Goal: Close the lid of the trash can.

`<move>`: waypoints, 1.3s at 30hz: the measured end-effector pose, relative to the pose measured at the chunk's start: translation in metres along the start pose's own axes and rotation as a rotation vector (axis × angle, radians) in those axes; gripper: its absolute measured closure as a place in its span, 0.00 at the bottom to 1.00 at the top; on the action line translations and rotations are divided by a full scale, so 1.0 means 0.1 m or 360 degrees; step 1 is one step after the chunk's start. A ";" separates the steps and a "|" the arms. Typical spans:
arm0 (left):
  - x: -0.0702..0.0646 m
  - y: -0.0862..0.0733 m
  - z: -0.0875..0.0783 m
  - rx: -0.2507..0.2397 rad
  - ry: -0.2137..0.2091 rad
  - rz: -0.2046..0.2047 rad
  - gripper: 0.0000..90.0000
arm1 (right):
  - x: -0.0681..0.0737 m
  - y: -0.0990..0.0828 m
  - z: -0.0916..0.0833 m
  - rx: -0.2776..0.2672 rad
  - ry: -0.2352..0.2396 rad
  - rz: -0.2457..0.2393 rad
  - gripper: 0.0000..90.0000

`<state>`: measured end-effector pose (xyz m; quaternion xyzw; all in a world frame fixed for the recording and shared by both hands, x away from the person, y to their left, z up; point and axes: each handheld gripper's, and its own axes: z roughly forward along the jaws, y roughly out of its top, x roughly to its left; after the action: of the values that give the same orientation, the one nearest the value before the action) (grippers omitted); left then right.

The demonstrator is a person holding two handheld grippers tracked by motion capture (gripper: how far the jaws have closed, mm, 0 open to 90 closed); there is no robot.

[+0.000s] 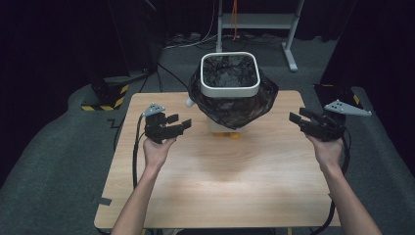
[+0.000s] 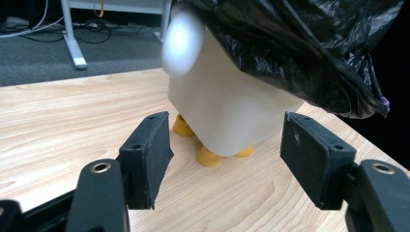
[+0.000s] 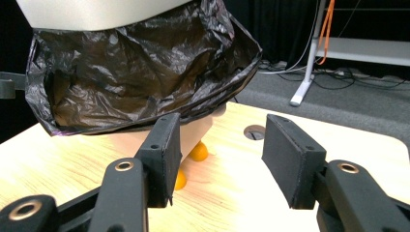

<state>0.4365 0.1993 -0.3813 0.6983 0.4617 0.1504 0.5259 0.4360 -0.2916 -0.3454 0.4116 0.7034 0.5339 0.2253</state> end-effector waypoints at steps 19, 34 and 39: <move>0.10 -0.21 0.06 0.0015 0.0013 -0.0060 0.39 | 0.05 -0.24 0.18 0.0088 0.0015 0.0020 0.54; 0.14 -0.37 0.15 0.0054 0.0042 -0.0087 0.39 | 0.07 -0.39 0.30 0.0133 0.0014 0.0028 0.53; 0.15 -0.43 0.21 0.0080 0.0051 -0.0082 0.39 | 0.10 -0.44 0.35 0.0147 0.0010 0.0022 0.53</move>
<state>0.4382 0.1998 -0.4314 0.6967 0.4916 0.1362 0.5044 0.4422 -0.2677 -0.3968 0.4247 0.7252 0.5036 0.2002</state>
